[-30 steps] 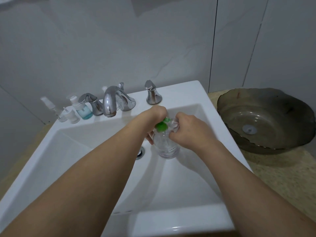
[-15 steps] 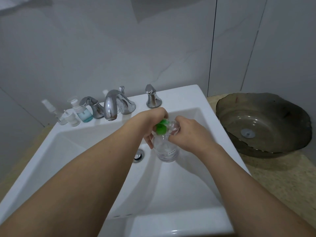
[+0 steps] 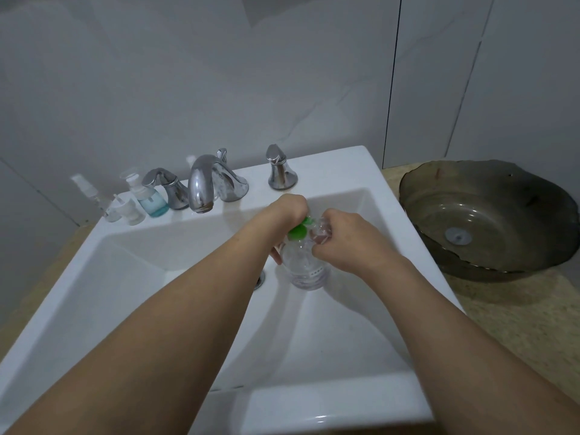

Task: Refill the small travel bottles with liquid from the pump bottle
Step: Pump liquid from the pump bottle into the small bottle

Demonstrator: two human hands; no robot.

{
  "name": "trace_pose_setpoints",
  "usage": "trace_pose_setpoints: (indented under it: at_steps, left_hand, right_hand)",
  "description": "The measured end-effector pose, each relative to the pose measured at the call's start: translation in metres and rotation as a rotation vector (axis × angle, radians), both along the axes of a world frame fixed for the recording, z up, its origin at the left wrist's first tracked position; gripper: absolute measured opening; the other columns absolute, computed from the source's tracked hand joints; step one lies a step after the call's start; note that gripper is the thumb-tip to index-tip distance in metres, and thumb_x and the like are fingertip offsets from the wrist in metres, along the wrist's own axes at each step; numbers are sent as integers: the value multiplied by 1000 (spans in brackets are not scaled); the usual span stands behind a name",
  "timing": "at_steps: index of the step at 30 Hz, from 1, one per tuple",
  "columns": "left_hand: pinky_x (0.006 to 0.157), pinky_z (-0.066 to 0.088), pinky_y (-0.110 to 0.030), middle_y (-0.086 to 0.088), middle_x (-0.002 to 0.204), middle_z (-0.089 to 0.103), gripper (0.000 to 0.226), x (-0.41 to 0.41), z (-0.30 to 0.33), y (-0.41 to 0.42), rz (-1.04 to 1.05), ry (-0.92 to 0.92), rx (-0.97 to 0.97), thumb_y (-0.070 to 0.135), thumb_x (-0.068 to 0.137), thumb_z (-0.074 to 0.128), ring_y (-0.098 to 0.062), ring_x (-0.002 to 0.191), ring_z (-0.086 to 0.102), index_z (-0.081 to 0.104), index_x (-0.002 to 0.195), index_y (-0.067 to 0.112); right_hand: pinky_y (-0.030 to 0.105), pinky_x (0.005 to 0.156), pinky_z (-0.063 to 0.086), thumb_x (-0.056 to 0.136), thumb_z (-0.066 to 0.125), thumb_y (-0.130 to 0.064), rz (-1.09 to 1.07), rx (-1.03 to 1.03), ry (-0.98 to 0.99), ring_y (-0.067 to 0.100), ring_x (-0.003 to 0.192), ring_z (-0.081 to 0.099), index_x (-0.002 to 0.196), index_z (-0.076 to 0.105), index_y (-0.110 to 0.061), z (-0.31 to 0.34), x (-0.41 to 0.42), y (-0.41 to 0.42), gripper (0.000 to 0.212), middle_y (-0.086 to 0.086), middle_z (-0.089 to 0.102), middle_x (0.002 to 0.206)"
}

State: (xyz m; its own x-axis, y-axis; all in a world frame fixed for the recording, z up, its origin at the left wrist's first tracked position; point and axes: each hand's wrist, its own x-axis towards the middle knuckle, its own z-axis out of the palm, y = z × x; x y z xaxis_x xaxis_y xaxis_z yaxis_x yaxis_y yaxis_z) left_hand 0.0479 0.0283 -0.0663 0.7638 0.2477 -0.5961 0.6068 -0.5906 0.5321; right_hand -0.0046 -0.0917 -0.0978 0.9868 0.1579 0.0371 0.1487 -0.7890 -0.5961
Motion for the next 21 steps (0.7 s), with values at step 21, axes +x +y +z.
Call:
trace_pose_setpoints:
  at_steps: [21]
  left_hand:
    - [76, 51, -76, -20, 130, 58, 57, 5, 13, 9, -4, 164, -149, 44, 85, 53, -59, 112, 56, 56, 129, 7]
  right_hand:
    - [29, 65, 36, 79, 65, -28, 2, 91, -68, 19, 77, 48, 92, 46, -20, 2, 0, 0, 25, -4, 51, 86]
